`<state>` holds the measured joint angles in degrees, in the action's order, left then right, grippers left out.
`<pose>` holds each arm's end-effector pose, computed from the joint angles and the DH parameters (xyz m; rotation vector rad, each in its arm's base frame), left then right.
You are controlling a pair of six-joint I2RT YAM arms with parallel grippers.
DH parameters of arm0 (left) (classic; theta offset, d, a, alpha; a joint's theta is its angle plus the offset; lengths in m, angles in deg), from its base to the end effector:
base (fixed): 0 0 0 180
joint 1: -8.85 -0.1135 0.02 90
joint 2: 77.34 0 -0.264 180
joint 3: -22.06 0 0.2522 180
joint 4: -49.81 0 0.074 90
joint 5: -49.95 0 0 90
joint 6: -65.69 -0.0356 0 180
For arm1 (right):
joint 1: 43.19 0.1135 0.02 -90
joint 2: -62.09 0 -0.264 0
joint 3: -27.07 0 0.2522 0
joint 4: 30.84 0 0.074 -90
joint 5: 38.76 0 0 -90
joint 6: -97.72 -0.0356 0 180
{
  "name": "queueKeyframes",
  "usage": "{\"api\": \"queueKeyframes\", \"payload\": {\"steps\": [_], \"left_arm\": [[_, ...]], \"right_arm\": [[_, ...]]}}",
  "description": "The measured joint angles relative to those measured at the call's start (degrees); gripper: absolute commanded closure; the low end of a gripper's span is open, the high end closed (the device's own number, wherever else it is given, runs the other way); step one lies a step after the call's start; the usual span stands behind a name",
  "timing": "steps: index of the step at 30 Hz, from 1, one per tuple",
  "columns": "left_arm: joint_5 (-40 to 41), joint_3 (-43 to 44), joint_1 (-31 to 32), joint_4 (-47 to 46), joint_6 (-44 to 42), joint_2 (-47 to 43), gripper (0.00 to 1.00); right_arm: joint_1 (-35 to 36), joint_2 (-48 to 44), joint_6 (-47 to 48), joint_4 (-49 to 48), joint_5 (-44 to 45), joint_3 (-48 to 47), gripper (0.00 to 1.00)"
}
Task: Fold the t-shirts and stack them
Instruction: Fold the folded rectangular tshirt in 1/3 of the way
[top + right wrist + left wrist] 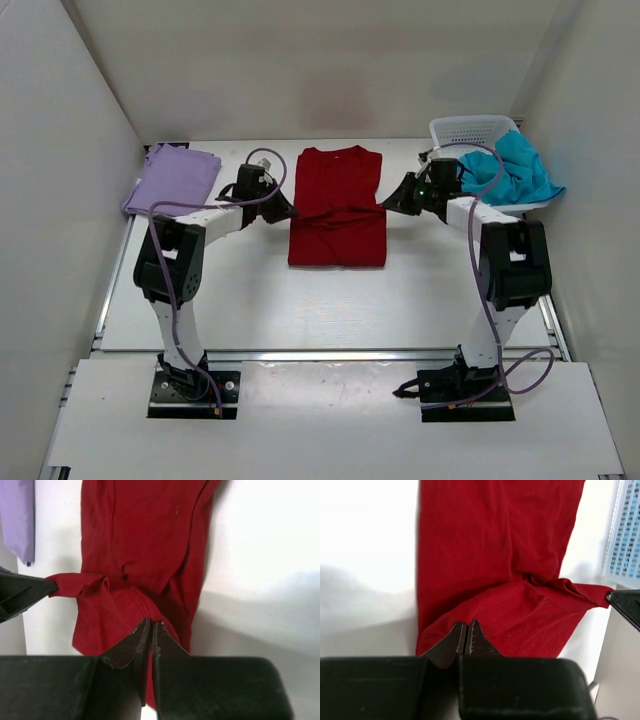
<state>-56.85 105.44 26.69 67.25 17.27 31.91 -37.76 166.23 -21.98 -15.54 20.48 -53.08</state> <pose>0.3896 -0.1362 0.1786 -0.3501 2.4225 -0.8358 0.3924 0.0556 0.2007 0.1895 2.3002 0.9275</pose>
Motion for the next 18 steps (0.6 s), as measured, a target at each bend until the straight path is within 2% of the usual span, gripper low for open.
{"api": "queueKeyframes", "payload": {"steps": [1, 2, 4, 6, 7, 8, 11, 12, 14, 15, 18], "left_arm": [[0.0, 0.5, -0.2, -0.5, 0.1, 0.8, 0.92], [-0.1, 0.8, -0.5, -1.2, 0.2, 1.6, 0.84], [-0.5, 1.4, -1.1, -2.1, 0.6, 3.3, 0.75], [-1.2, 2.0, -1.7, -2.6, 1.0, 4.7, 0.66], [-1.4, 2.0, -2.1, -2.8, 1.2, 4.9, 0.63], [-1.6, 1.7, -2.4, -3.0, 1.5, 4.8, 0.63], [-1.6, 0.1, -2.8, -4.6, 2.1, 2.5, 0.64], [-1.4, -0.8, -2.9, -4.9, 2.1, 1.2, 0.63], [-0.5, -4.0, -2.4, -6.4, 2.3, -3.3, 0.64], [-0.3, -6.1, -1.8, -7.2, 2.5, -6.0, 0.64], [0.0, -13.1, 2.0, -11.5, 3.5, -13.4, 0.65]], "right_arm": [[0.0, 1.7, 0.1, 0.0, 0.1, -1.5, 1.0], [0.0, 3.3, 0.2, 0.0, 0.3, -2.8, 0.99], [-0.2, 5.2, 0.4, 0.4, 0.3, -4.2, 0.92], [-0.3, 6.7, 0.9, 0.8, 0.3, -5.0, 0.75], [-0.4, 7.2, 0.9, 1.0, 0.3, -5.4, 0.72], [-0.5, 7.5, 1.3, 1.5, 0.5, -5.7, 0.65], [-0.5, 6.9, 2.1, 3.3, 1.6, -6.8, 0.6], [-0.2, 6.3, 2.5, 3.5, 2.2, -6.9, 0.65], [0.4, 3.1, 2.9, 3.2, 4.4, -5.6, 0.91], [0.9, 1.4, 3.3, 2.8, 4.9, -4.6, 0.98], [4.2, -5.2, 3.1, -0.3, 5.9, 0.4, 1.0]]}}
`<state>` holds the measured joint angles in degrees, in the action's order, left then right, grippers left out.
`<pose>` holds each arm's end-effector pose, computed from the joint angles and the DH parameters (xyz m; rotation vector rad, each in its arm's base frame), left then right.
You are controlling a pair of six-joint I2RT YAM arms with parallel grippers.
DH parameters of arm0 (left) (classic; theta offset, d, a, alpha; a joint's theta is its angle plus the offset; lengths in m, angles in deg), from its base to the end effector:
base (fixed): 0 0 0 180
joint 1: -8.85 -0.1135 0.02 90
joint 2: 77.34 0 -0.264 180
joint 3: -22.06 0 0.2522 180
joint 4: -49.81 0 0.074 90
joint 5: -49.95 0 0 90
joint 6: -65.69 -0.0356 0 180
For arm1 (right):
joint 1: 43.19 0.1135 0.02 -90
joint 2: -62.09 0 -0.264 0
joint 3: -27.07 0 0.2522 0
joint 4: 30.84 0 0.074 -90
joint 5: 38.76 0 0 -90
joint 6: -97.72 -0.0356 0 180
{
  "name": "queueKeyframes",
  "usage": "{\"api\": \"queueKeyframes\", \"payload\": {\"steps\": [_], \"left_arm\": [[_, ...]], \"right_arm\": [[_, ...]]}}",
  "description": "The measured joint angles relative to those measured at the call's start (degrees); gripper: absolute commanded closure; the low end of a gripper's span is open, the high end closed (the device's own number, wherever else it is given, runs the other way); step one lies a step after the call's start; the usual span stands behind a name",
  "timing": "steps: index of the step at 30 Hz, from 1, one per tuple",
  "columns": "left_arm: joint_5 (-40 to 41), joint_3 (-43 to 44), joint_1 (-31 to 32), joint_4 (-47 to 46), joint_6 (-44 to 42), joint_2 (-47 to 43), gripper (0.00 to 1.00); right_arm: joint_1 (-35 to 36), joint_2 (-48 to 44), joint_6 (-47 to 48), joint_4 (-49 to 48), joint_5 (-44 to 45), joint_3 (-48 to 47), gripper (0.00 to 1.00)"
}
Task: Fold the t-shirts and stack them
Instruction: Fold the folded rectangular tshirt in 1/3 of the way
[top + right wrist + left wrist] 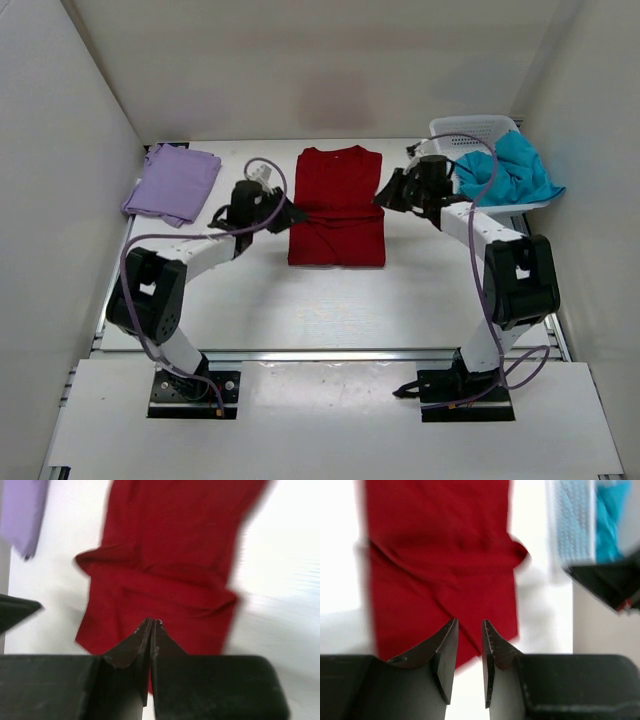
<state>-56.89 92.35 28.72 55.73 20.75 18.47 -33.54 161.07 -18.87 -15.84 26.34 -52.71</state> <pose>0.3412 -0.1343 0.2111 -0.3079 2.2328 -0.9566 0.3793 0.0797 0.2316 0.0700 2.2228 0.8272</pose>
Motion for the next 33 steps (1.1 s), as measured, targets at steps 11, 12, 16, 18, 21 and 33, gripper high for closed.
{"api": "queueKeyframes", "payload": {"steps": [11, 12, 16, 18, 21, 33], "left_arm": [[-1.4, -14.3, 7.6, -6.4, 2.4, 1.9, 0.69], [-1.4, -15.0, 7.6, -6.8, 2.3, 1.9, 0.69], [-1.5, -17.1, 7.5, -7.8, 2.3, 1.9, 0.7], [-1.6, -17.9, 7.5, -8.1, 2.2, 1.9, 0.7], [-1.6, -18.5, 7.5, -8.6, 2.1, 1.9, 0.7], [-2.1, -20.7, 6.9, -10.2, 1.1, 0.6, 0.7]], "right_arm": [[16.9, 8.8, 3.6, -1.0, 0.7, -1.0, 1.0], [17.2, 9.7, 3.8, -0.7, 0.9, -1.4, 1.0], [17.3, 12.8, 4.4, 0.0, 2.6, -3.1, 1.0], [17.2, 14.3, 4.5, 0.0, 3.3, -4.3, 1.0], [17.2, 16.1, 4.9, -0.1, 4.9, -5.9, 1.0], [16.5, 27.0, 6.3, 0.2, 14.4, -23.4, 1.0]]}}
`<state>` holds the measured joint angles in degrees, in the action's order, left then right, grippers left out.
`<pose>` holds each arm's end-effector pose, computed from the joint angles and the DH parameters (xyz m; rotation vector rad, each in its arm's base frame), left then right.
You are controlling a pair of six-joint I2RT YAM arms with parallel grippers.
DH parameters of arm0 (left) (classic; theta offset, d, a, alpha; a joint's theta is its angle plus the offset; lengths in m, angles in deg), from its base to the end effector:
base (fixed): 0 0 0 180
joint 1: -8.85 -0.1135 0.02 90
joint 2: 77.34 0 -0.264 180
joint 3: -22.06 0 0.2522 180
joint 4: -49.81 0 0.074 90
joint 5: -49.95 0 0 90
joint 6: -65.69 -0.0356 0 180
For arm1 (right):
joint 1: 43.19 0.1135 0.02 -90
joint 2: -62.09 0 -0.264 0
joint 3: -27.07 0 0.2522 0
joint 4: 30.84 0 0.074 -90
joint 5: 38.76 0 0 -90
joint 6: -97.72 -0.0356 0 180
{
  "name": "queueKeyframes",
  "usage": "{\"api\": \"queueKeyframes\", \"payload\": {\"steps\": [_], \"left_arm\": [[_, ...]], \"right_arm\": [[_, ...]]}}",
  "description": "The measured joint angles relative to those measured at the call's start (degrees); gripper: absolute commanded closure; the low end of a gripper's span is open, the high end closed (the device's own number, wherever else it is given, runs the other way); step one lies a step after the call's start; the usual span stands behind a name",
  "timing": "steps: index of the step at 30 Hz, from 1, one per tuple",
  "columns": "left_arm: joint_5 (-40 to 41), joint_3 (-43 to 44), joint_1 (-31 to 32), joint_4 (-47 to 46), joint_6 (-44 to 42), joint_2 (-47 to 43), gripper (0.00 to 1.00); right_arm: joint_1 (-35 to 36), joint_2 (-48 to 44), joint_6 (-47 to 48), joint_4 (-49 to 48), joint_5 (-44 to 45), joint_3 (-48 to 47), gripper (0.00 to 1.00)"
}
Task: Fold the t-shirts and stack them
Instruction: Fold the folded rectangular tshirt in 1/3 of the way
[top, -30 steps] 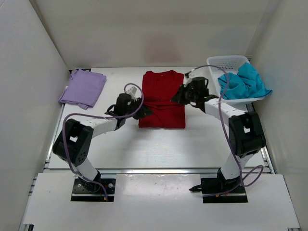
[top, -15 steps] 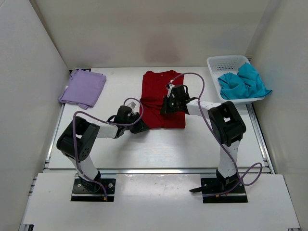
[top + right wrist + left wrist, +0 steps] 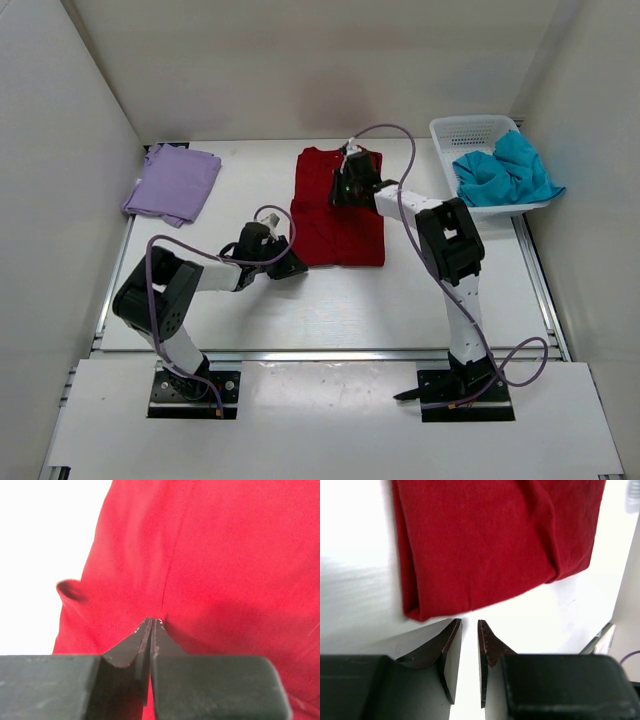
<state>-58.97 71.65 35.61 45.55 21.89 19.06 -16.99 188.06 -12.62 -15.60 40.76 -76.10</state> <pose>0.2639 -0.1460 0.1192 -0.2402 2.4799 -0.9822 0.4399 0.2237 0.1623 -0.2201 2.2903 0.6362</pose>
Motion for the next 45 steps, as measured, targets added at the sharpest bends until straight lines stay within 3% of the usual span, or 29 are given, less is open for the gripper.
{"api": "queueKeyframes", "payload": {"steps": [3, 6, 12, 15, 17, 19, 23, 29, 32, 36, 39, 41, 43, 45], "left_arm": [[0.9, -0.2, 0.0, 3.2, -1.7, -3.7, 0.65], [0.9, -1.6, -0.9, 3.7, -2.3, -8.8, 0.6], [-0.2, -6.6, -7.1, 1.3, -1.1, -10.9, 0.52], [-1.0, -8.7, -8.8, -0.2, 0.4, -9.1, 0.46], [-2.2, -9.2, -9.0, -2.3, 1.7, -8.4, 0.42], [-3.2, -9.2, -9.0, -4.4, 3.0, -7.6, 0.38], [-4.7, -10.4, -8.7, -9.2, 5.7, -6.3, 0.33], [-4.5, -10.6, -7.1, -13.8, 8.6, -3.0, 0.52], [-4.4, -10.0, -6.4, -15.2, 9.6, -1.0, 0.57], [-3.8, -9.0, -5.9, -16.2, 10.4, 0.9, 0.67], [-3.0, -8.6, -5.7, -16.5, 10.9, 1.9, 0.78], [-2.6, -8.5, -5.7, -16.3, 10.9, 2.1, 0.92], [-2.3, -8.0, -5.8, -15.8, 10.8, 2.4, 0.99], [-1.9, -7.3, -5.9, -14.9, 10.5, 2.4, 1.0]], "right_arm": [[-1.8, 2.4, 0.0, 1.0, 0.9, -7.5, 1.0], [-3.7, -1.3, -0.4, 0.5, 0.7, -5.2, 1.0], [-6.8, -23.3, -5.9, -5.7, -2.1, 23.8, 0.98], [-7.3, -34.4, -9.9, -10.1, -4.0, 39.2, 0.82], [-8.1, -39.9, -12.3, -12.5, -6.0, 47.3, 0.65], [-9.8, -44.3, -14.3, -15.2, -7.6, 54.8, 0.58], [-13.7, -50.6, -16.9, -17.8, -8.7, 67.3, 0.54], [-15.7, -47.9, -18.7, -23.8, -11.6, 70.0, 0.59], [-15.9, -43.6, -19.5, -26.7, -13.0, 68.5, 0.62], [-15.9, -37.7, -20.6, -30.5, -14.6, 65.7, 0.74], [-15.9, -35.3, -21.6, -32.5, -15.6, 65.2, 0.9], [-16.0, -34.3, -22.0, -32.7, -16.0, 64.9, 1.0], [-16.3, -33.9, -22.4, -33.1, -16.5, 64.8, 1.0], [-17.0, -33.8, -22.9, -33.7, -17.3, 64.7, 1.0]]}}
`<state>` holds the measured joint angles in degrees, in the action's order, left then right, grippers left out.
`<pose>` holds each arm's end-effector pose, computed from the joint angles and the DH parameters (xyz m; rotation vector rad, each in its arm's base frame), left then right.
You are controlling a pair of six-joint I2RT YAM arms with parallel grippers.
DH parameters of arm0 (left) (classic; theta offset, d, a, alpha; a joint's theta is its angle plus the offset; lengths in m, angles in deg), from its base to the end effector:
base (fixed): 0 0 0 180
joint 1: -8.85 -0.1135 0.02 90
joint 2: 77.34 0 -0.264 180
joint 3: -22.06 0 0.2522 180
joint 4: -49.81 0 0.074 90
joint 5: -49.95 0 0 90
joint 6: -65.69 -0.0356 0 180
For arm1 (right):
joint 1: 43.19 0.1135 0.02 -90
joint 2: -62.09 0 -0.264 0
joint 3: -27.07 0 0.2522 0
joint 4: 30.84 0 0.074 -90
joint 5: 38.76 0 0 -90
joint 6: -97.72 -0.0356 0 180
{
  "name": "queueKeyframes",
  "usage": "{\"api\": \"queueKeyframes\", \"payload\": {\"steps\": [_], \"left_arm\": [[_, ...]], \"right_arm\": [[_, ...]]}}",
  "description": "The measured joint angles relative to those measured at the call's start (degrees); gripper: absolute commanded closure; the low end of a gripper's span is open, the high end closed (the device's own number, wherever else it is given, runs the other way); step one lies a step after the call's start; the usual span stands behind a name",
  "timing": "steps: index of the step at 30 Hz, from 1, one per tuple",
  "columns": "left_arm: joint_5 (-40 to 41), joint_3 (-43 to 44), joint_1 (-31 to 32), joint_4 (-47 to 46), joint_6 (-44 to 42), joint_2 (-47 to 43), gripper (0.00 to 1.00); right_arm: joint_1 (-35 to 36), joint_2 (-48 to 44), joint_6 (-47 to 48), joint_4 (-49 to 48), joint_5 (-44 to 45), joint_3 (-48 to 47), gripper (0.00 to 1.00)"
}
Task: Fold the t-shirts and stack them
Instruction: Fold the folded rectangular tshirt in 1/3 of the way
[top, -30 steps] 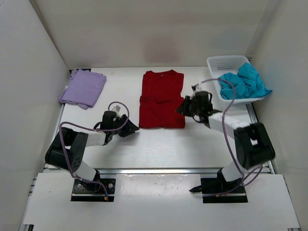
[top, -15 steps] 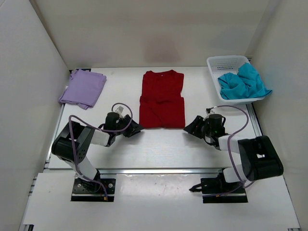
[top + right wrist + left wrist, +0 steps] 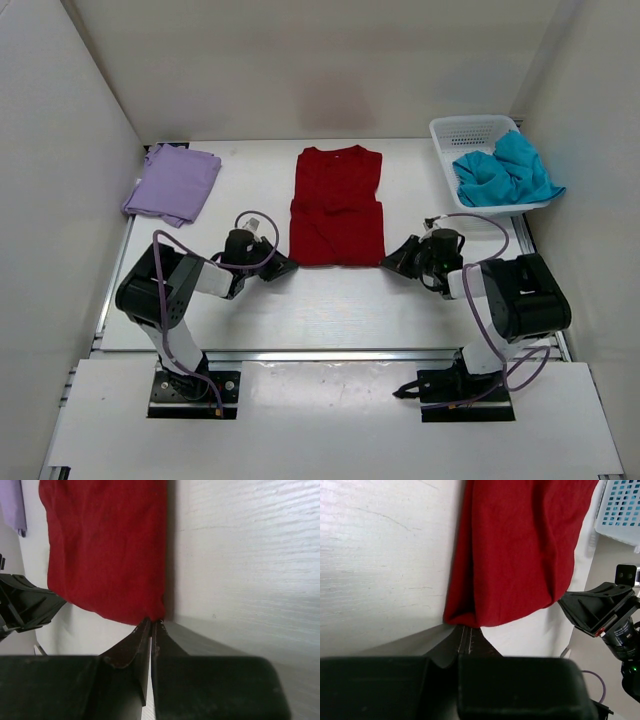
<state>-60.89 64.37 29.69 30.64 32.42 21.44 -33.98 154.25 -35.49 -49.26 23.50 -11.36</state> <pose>0.2618 -0.1132 0.0992 -0.5345 2.3639 -1.0948 0.2592 0.0588 0.1130 0.3886 2.2677 1.0268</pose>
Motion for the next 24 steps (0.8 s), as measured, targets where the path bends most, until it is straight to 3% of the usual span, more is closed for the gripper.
{"api": "queueKeyframes", "payload": {"steps": [14, 17, 19, 24], "left_arm": [[1.6, -4.0, -0.3, 7.6, -5.0, -12.7, 0.99], [1.9, -5.8, 0.5, 7.8, -5.2, -12.7, 0.65], [1.6, -5.8, 0.8, 7.4, -4.7, -11.7, 0.54], [0.3, -5.0, 0.9, 3.4, -2.2, -8.6, 0.4]], "right_arm": [[0.6, -14.2, 3.9, 8.5, 4.0, 2.1, 1.0], [0.5, -15.0, 4.4, 9.9, 4.2, 3.9, 1.0], [0.3, -15.0, 4.6, 11.0, 4.3, 4.2, 1.0], [0.1, -14.1, 5.1, 10.9, 3.7, 4.2, 1.0]]}}
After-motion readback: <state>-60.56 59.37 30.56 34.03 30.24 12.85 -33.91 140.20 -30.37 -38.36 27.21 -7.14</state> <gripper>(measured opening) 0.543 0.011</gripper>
